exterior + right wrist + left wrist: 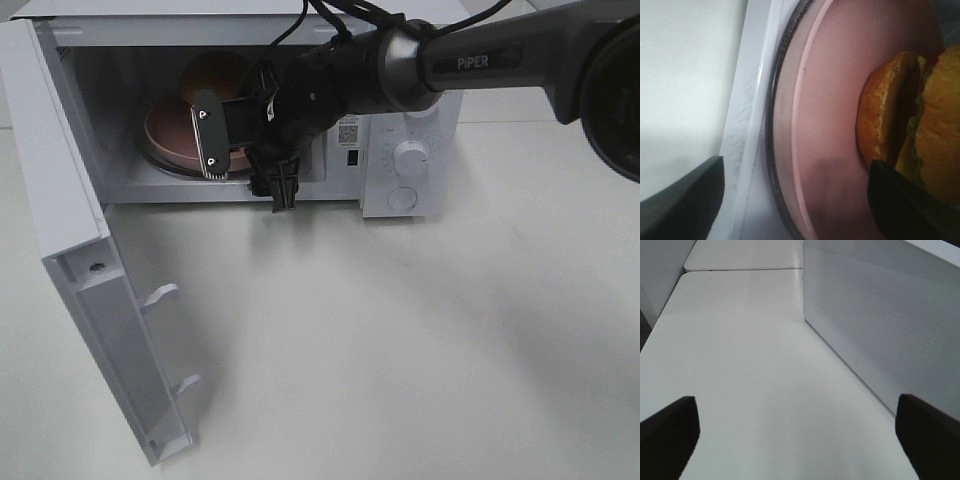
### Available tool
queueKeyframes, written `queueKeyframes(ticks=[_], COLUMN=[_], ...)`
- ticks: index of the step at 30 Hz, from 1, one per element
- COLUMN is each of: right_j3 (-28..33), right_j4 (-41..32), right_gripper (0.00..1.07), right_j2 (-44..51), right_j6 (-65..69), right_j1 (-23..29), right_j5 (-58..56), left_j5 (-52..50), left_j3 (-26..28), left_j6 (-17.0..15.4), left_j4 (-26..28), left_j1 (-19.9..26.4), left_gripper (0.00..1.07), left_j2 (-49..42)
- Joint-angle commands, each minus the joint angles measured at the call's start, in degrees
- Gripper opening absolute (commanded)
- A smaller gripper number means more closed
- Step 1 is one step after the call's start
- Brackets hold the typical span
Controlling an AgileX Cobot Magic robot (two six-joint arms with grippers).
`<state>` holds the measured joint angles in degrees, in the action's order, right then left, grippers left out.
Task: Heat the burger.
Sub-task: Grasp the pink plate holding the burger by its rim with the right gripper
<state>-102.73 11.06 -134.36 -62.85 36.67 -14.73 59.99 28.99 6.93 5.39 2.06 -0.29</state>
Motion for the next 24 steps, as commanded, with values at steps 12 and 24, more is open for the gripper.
queueKeyframes(ticks=[12, 24], right_j3=[-7.0, -7.0], right_j4=[-4.4, -8.5], right_gripper=[0.76, 0.33], right_j2=[-5.7, -6.6], right_j6=[0.3, -1.6], right_j1=[-0.2, -0.2], right_j5=[-1.9, -2.9], left_j5=[-0.6, -0.6], left_j3=[-0.2, -0.2], left_j6=[0.2, 0.2], left_j4=[-0.5, -0.6], left_j1=[0.0, 0.0], left_gripper=[1.00, 1.00], left_j2=[-1.3, -1.3])
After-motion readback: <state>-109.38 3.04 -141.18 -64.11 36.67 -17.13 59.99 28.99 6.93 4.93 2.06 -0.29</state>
